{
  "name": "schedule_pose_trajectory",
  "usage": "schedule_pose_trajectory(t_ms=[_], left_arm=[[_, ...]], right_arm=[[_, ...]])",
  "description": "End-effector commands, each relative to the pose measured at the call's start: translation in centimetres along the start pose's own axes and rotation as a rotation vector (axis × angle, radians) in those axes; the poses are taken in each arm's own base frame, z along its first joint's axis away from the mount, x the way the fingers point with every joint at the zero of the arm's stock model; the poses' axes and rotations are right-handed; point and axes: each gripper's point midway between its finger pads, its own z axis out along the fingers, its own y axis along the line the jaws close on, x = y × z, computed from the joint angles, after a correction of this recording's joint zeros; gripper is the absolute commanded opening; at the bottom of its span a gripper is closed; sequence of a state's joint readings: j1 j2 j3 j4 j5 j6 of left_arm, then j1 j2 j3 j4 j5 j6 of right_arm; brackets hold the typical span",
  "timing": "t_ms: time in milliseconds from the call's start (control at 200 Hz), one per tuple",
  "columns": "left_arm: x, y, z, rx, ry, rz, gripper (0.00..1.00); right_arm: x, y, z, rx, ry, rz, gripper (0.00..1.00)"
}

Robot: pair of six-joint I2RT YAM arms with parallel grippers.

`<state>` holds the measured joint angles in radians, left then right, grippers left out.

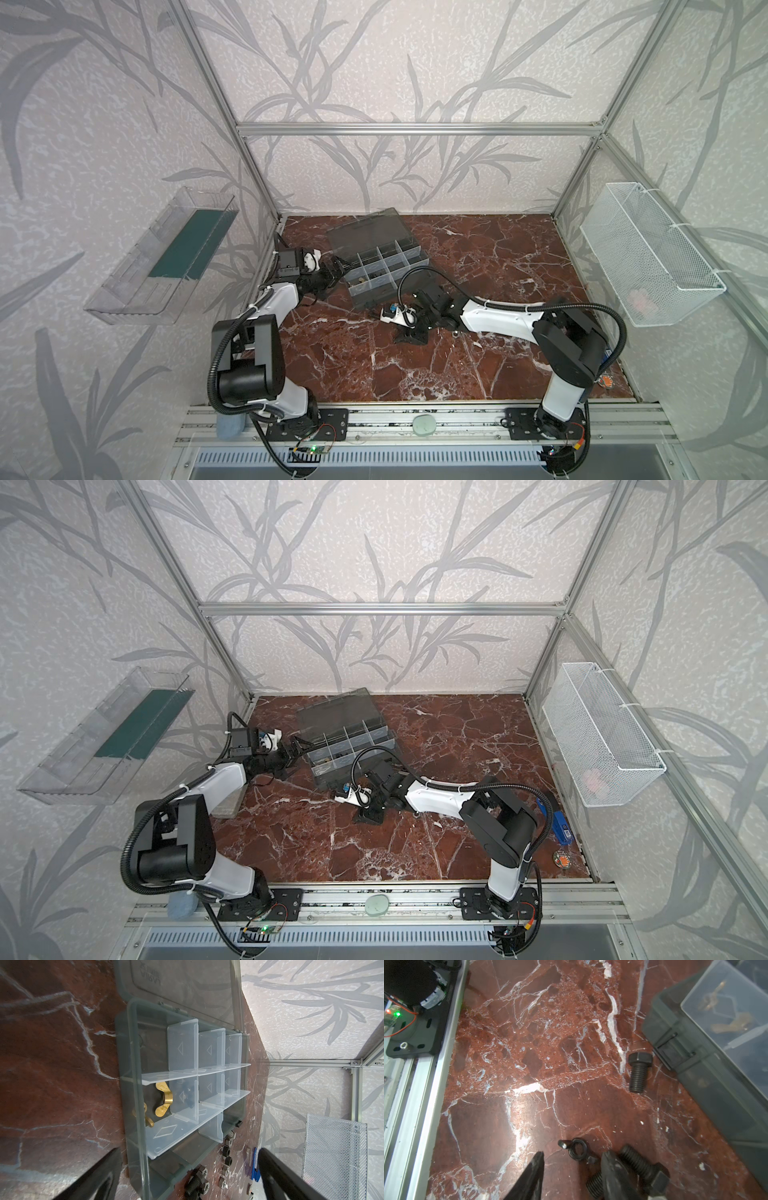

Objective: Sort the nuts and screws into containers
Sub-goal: 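Move the right gripper back to the last black wing nut on the table, then lower the right gripper and close it on the black wing nut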

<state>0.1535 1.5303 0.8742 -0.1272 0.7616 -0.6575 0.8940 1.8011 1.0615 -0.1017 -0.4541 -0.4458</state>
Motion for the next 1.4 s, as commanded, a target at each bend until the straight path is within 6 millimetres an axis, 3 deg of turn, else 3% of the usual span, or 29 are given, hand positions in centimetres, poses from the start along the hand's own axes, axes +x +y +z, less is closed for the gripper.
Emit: schedule_pose_trajectory(t_ms=[0,1055,1399], left_arm=[[0.3,-0.1,-0.4,0.007,0.001,-0.001,1.00],[0.2,0.4,0.0,-0.003,0.009,-0.009,0.99],[0.2,0.4,0.1,-0.004,0.008,-0.010,0.99]], right_arm=[[0.4,0.8,0.7,-0.041,0.042,-0.040,0.47],[2.5,1.4,4.0,-0.162,0.144,-0.061,0.45],[3.3,1.1,4.4,-0.158,0.194,-0.032,0.33]])
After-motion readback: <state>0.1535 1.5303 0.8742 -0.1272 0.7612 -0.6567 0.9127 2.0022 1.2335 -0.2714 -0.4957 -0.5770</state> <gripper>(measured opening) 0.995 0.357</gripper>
